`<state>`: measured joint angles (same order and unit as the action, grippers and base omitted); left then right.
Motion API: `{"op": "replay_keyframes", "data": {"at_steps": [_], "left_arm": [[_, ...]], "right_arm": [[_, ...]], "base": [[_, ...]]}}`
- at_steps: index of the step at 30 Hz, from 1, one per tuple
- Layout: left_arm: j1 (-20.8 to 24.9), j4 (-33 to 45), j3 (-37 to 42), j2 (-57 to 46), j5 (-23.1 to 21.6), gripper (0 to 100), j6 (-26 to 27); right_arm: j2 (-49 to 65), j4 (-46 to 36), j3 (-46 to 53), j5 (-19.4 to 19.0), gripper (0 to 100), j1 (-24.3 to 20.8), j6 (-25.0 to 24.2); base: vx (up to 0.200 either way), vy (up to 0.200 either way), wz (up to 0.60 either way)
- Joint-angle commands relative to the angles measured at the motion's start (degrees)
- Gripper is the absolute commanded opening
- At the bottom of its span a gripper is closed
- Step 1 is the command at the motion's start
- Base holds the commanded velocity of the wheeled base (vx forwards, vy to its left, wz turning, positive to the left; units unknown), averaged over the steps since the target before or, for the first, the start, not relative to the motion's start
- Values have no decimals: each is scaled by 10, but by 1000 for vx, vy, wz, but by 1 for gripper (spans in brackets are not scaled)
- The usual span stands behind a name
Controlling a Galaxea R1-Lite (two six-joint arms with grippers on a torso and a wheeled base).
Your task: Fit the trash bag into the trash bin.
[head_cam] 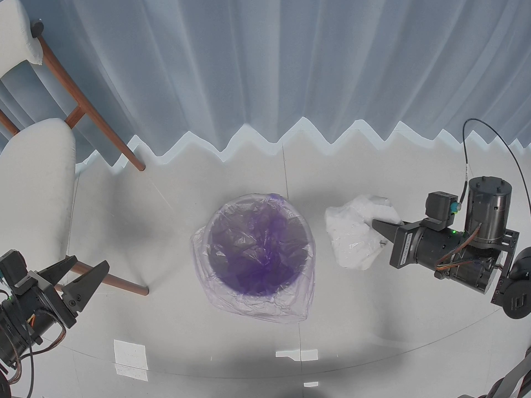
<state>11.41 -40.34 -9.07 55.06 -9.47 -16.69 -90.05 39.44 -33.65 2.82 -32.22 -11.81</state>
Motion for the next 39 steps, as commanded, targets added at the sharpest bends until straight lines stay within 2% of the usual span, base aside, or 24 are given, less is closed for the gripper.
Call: {"op": "replay_keyframes", "data": {"at_steps": [1,10,16,19,23,25,26,27,28,29,31,32,33,34,37,38,39], "left_arm": [[-8,0,-2,0,3,100,0],[-23,-8,1,-15,6,100,2],[-50,1,50,-146,6,100,5],[-60,8,89,-219,9,100,34],[-70,135,91,-341,34,100,75],[-71,242,91,-447,35,100,98],[-73,317,91,-508,40,100,130],[-75,355,91,-523,50,100,148],[-81,378,91,-512,80,100,161],[-81,370,91,-501,112,100,161],[-81,369,91,-500,186,100,146],[-81,369,91,-500,186,100,146],[-80,372,91,-499,221,100,126],[-89,373,91,-499,229,100,102],[-103,374,91,-514,215,100,133],[-113,373,91,-549,138,100,208],[-115,372,91,-551,96,100,227]], "right_arm": [[-54,1,-29,-1,0,-13,1],[-143,1,-107,2,0,-33,2],[-183,6,-117,2,0,-26,7],[-186,11,-114,2,0,-26,8],[-188,11,-118,3,0,-26,16],[-188,11,-121,3,0,-26,23],[-188,11,-121,3,0,-28,23],[-188,12,-121,3,0,-29,23],[-188,11,-120,6,0,-30,23],[-188,11,-117,9,0,-30,23],[-189,10,-114,14,0,-30,23],[-189,10,-114,14,0,-30,23],[-195,10,-114,14,0,-28,22],[-208,11,-121,15,0,-28,21],[-215,11,-128,15,0,-28,21],[-224,11,-131,15,0,-28,22],[-229,11,-131,15,0,-26,22]], "base": [[0,200,0],[0,44,0],[0,0,0],[0,0,0],[0,0,0],[0,0,0],[0,0,0],[0,0,0],[0,0,0],[0,0,0],[0,0,0],[0,0,0],[0,0,0],[0,0,0],[0,0,0],[0,0,0],[0,0,0]]}}
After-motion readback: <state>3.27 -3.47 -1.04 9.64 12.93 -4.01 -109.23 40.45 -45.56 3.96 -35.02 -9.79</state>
